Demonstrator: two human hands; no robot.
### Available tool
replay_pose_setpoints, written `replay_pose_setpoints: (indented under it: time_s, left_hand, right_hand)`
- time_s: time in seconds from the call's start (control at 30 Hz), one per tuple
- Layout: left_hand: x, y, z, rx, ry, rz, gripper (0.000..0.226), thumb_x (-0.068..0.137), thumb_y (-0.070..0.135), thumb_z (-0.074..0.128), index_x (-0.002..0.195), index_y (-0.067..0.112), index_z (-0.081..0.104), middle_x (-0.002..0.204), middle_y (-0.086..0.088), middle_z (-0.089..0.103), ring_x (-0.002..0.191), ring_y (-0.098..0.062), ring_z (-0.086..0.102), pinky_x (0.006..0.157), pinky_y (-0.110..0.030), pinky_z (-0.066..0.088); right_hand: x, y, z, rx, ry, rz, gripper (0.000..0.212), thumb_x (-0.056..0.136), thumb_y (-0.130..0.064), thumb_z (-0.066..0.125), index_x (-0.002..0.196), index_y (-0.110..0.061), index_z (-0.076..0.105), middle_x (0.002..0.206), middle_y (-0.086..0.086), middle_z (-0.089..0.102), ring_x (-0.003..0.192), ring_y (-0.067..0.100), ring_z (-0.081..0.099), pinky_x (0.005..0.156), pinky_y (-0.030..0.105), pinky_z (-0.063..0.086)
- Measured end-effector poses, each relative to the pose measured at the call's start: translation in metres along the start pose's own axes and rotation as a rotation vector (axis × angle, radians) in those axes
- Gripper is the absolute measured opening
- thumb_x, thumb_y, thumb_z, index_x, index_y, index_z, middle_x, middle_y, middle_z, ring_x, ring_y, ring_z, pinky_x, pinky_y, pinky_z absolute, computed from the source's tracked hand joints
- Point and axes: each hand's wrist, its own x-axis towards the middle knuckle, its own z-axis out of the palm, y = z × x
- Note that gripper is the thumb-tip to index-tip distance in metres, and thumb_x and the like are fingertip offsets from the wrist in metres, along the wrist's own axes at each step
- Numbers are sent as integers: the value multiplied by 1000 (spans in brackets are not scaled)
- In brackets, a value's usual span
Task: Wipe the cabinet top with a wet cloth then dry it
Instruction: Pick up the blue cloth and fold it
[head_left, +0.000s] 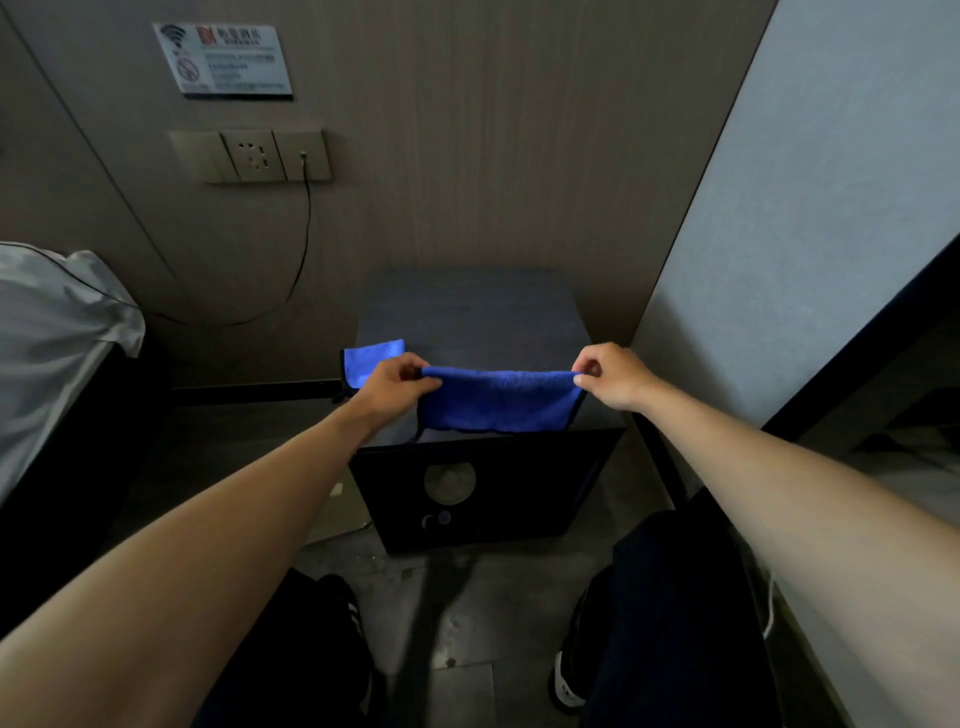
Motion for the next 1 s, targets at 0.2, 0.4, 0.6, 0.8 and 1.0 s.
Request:
replay_pose_setpoints:
  time_s: [0.2, 0.4, 0.6, 0.8, 1.0]
  left_hand:
    - [6, 38, 19, 15, 62, 255, 8, 89, 9, 67, 91, 7, 59, 78, 0, 60, 72, -3, 53, 72, -17, 44]
    - [3, 70, 27, 212, -93, 461, 16, 83, 20, 76, 83, 32, 65, 76, 16, 66, 73, 7, 57, 70, -8, 41]
    - [1, 74, 23, 221, -156, 440, 9, 81, 25, 77, 87, 20, 73, 81, 6, 72, 80, -7, 67, 73, -25, 51]
    - [8, 61, 11, 259, -27, 338, 13, 79, 32, 78, 83, 21, 72, 75, 1, 70, 71, -4, 58, 68, -24, 46]
    - [13, 35, 5, 172, 16, 131, 27, 75, 30, 82, 96, 18, 69, 88, 0, 71, 79, -8, 64, 74, -19, 52]
  right_hand:
    - [2, -10, 12, -223, -181, 58, 14, 90, -17, 56, 94, -30, 53, 109, 3, 63, 100, 26, 62, 87, 36, 51]
    - [0, -37, 16, 8, -423, 20, 58, 76, -23, 81, 126, -29, 51, 124, -4, 56, 111, 17, 57, 94, 35, 50]
    - [-11, -65, 14, 298, -568, -130, 49, 77, -23, 83, 121, -12, 66, 119, -1, 69, 110, 14, 63, 94, 28, 47]
    - [-11, -64, 27, 368, -510, -116, 31, 80, -30, 80, 101, -8, 75, 90, 2, 71, 86, 12, 61, 80, 30, 48]
    - [-15, -70, 23, 586, -562, 6, 26, 90, -23, 69, 112, -10, 72, 112, 8, 72, 106, 21, 65, 92, 36, 50]
